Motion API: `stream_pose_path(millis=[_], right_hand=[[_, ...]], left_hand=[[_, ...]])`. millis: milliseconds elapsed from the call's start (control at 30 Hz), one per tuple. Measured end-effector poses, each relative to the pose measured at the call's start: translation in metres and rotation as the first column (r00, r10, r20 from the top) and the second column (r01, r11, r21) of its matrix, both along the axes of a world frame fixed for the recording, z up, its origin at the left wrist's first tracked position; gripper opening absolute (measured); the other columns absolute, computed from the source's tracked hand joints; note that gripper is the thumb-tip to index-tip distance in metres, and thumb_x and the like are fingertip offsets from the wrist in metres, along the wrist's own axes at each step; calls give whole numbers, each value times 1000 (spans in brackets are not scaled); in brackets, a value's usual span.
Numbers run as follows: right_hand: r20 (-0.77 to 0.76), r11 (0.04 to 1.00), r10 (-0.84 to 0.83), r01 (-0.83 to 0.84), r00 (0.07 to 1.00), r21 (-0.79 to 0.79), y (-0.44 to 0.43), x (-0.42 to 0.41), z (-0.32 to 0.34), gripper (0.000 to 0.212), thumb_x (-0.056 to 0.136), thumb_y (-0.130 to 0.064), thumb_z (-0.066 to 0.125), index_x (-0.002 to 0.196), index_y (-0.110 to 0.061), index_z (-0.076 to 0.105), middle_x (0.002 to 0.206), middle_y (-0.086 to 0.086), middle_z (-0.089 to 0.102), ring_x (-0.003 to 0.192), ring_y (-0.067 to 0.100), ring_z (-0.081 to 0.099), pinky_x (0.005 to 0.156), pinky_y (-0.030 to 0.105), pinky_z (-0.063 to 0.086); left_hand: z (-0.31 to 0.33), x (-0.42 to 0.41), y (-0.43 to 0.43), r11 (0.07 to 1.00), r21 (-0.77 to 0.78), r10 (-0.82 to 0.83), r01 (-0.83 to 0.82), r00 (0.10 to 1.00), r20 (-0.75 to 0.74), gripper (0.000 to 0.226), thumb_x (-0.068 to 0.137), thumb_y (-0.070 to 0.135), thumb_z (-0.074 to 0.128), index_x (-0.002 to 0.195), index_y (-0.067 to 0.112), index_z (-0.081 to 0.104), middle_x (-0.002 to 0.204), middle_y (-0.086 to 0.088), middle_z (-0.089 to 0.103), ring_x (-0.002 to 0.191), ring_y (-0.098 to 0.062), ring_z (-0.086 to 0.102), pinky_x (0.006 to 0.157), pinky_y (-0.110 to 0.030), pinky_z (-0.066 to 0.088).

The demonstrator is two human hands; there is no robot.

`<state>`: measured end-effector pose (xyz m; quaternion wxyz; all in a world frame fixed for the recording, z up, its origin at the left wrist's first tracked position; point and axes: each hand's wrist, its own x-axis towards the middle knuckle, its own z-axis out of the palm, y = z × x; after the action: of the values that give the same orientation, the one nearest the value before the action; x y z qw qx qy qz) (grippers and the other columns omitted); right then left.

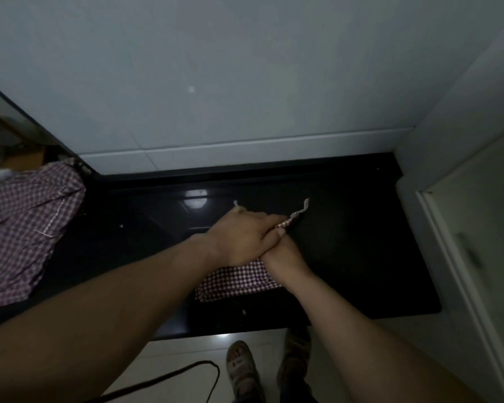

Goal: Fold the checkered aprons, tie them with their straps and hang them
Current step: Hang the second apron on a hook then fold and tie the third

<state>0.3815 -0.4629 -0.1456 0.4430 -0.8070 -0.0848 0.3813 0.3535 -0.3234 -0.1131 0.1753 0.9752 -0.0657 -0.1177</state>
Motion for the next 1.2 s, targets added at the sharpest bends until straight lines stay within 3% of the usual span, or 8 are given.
stream_pose_path(millis=[100,200,400,567,767,900,1033,1200], right_hand=[[45,999,42,-42,998,1,-2,-1,-12,42,79,-56,49,93,-24,73,88,-1,77,89,22,73,88,50,58],[73,998,50,-47,996,-36,1,2,-6,34,93,-48,56,82,-21,74,80,-6,76,83,18,72,90,48,56],[296,975,201,-162,934,-151,5,4,-3,20,94,-44,61,93,-26,70,84,-10,75,80,11,71,82,42,60],[204,988,149,-155,968,16,8,1,-2,5,95,-22,68,98,-24,71,92,-7,77,88,12,73,89,46,59],[114,980,-19,-4,993,198,5,-6,0,11,92,-6,73,97,-16,75,103,7,75,96,17,73,88,31,58],[22,956,-86,76,996,283,-1,-12,-1,15,96,-2,68,109,-6,75,107,1,79,102,10,73,91,19,55],[29,963,-89,79,996,256,-4,-13,-9,13,97,-8,69,106,-15,76,106,-4,79,104,10,73,99,34,57],[76,982,-78,63,994,179,-1,-16,-10,8,99,-23,67,102,-23,74,101,-7,77,97,10,72,94,40,57]], left_hand=[[12,-21,20,993,112,30,-22,997,-70,49,105,54,20,133,29,52,113,4,67,103,-18,65,96,-42,46],[6,-36,23,970,-23,236,-243,957,-169,19,108,39,40,96,26,45,84,7,58,79,-20,63,70,-35,43],[-15,-51,14,806,-202,484,-556,816,-317,27,100,37,59,83,19,71,82,4,71,75,-11,64,71,-28,48],[-26,-51,20,848,-221,455,-482,875,-164,20,92,43,69,83,29,58,90,5,56,80,-15,62,72,-33,53],[-40,-56,18,942,-124,319,-311,947,46,14,99,47,49,95,36,42,91,7,62,81,-18,63,65,-34,47],[-33,-46,26,941,-115,322,-317,947,25,11,102,37,48,92,32,49,87,3,69,78,-21,66,65,-32,41],[-9,-46,43,967,-167,179,-193,979,-97,14,95,40,56,97,26,58,84,7,66,74,-14,63,65,-34,50],[21,-49,58,974,224,-39,30,998,38,38,106,52,38,116,24,62,106,0,69,99,-22,65,75,-35,44]])
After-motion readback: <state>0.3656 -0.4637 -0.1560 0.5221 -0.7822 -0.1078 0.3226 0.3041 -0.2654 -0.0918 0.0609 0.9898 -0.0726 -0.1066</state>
